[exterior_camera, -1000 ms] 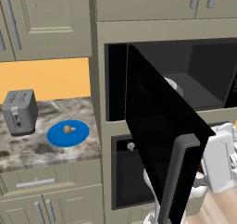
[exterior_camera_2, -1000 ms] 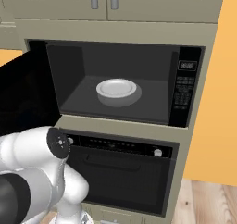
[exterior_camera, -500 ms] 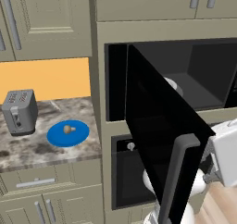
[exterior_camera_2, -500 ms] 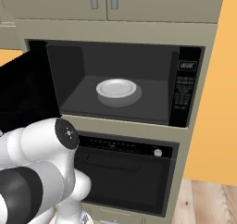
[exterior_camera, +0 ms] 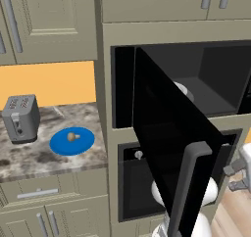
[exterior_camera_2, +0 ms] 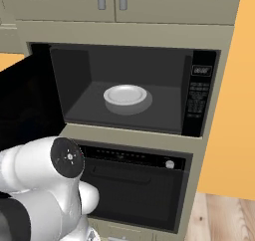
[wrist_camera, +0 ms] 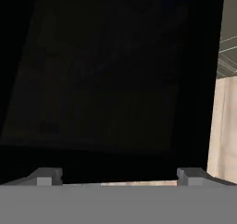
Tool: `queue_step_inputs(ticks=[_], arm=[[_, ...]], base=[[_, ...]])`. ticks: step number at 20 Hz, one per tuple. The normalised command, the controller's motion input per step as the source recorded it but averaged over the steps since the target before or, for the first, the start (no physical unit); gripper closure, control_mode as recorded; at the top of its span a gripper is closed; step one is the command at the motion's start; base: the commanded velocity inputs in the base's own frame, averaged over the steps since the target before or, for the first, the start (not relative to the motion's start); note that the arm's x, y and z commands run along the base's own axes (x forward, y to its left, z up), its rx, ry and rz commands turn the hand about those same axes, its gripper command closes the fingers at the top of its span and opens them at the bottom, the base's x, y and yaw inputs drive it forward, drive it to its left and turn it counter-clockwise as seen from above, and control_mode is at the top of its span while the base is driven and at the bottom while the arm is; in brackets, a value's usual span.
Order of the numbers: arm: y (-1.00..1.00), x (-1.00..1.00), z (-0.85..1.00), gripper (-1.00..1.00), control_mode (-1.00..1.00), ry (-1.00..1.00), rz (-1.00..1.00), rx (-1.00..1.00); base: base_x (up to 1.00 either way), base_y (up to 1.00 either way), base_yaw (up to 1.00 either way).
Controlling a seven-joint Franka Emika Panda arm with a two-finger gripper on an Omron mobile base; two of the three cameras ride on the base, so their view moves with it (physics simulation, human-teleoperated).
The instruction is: Pick the mushroom from the counter and place it in the microwave. Then turn on the microwave.
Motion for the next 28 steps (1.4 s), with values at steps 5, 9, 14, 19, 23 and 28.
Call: queue_step_inputs(ticks=[5, 9, 14, 19, 23, 28], arm=[[-0.17, 0.00, -0.03, -1.00, -1.00, -0.21, -0.17, -0.19], [-0.19, 0.04, -0.03, -1.00, -1.00, -0.11, -0.12, -0.22], [-0.18, 0.13, -0.04, -1.00, -1.00, -0.04, -0.09, -0.23], [-0.21, 0.17, -0.08, -1.00, -1.00, 0.00, -0.07, -0.24], [-0.18, 0.20, -0.17, -1.00, -1.00, 0.00, -0.09, -0.23], [-0.11, 0.27, -0.25, -1.00, -1.00, 0.00, -0.07, -0.21]], base=[[0.00, 0.00, 0.00], [0.00, 0.00, 0.00], [0.00, 0.00, 0.00], [0.00, 0.00, 0.00], [0.00, 0.00, 0.00], [0.00, 0.00, 0.00]])
